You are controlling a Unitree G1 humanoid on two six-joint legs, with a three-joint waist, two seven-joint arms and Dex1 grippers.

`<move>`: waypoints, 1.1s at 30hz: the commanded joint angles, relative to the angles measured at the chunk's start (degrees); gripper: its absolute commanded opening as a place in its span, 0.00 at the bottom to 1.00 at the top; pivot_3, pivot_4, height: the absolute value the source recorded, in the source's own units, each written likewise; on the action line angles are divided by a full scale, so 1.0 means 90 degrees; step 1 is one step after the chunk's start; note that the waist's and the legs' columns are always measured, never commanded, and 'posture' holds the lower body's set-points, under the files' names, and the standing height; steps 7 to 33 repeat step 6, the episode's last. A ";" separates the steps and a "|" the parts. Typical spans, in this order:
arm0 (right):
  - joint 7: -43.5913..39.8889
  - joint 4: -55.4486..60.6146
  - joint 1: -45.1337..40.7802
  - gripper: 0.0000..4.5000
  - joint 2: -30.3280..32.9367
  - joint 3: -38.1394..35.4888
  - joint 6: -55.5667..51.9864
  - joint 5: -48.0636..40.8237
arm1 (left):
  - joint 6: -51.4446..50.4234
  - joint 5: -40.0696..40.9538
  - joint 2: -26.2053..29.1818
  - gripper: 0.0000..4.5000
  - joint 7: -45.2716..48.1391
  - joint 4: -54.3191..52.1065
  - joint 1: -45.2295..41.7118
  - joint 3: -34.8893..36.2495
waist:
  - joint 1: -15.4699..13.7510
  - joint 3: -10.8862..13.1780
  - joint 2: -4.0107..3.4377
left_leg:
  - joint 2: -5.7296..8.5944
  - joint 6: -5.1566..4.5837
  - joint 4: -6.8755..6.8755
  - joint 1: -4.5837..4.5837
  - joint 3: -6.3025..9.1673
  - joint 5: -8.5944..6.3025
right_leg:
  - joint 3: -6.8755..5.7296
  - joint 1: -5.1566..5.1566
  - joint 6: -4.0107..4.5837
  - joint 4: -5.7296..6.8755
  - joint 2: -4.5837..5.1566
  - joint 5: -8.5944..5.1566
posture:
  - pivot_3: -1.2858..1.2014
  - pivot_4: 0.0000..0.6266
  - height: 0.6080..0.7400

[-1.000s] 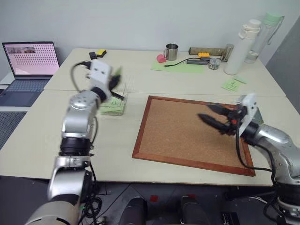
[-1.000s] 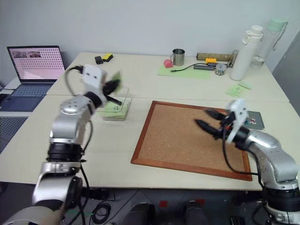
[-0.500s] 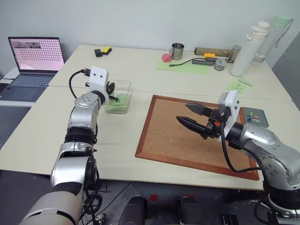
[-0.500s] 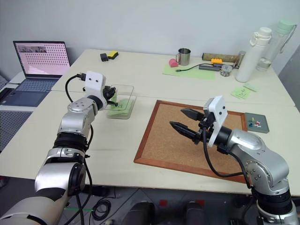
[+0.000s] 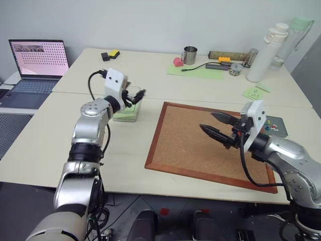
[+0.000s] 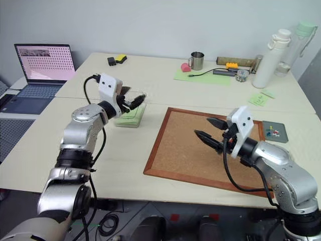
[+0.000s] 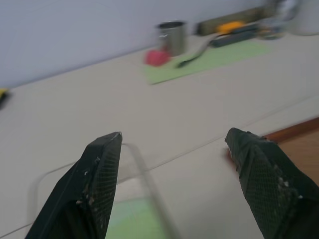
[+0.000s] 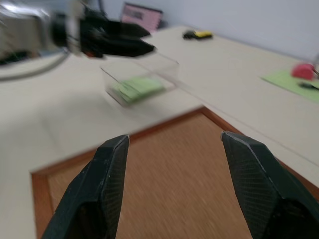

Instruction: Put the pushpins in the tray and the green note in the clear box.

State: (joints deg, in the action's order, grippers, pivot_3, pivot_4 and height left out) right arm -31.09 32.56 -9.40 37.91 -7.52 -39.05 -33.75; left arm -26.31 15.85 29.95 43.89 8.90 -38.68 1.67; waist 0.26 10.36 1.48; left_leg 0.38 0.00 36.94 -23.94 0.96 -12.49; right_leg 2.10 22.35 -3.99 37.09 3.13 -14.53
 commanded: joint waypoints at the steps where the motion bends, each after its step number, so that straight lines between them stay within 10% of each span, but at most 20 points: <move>1: -0.0104 0.0257 0.0430 0.69 0.0219 -0.0659 0.0068 -0.0068 | -0.0710 0.0517 0.0585 0.78 0.0781 -0.1490 0.0782 -0.0150 | 0.0037 0.0000 -0.0003 | -0.0004 0.0000 -0.0001 0.0006 -0.0002 0.0000 | 0.0003 0.0000 0.0003 0.0002 -0.0002 -0.0001 | 0.52 0.24 1.00; 33: -0.0402 0.0284 0.1118 0.69 0.0506 -0.1173 -0.0036 -0.0179 | -0.0573 0.0402 0.0771 0.78 0.0914 -0.2204 0.1616 -0.0404 | 0.0022 0.0001 -0.0004 | -0.0010 -0.0002 0.0005 0.0015 0.0002 0.0001 | 0.0000 -0.0008 0.0013 0.0006 -0.0005 -0.0008 | 0.52 0.24 1.00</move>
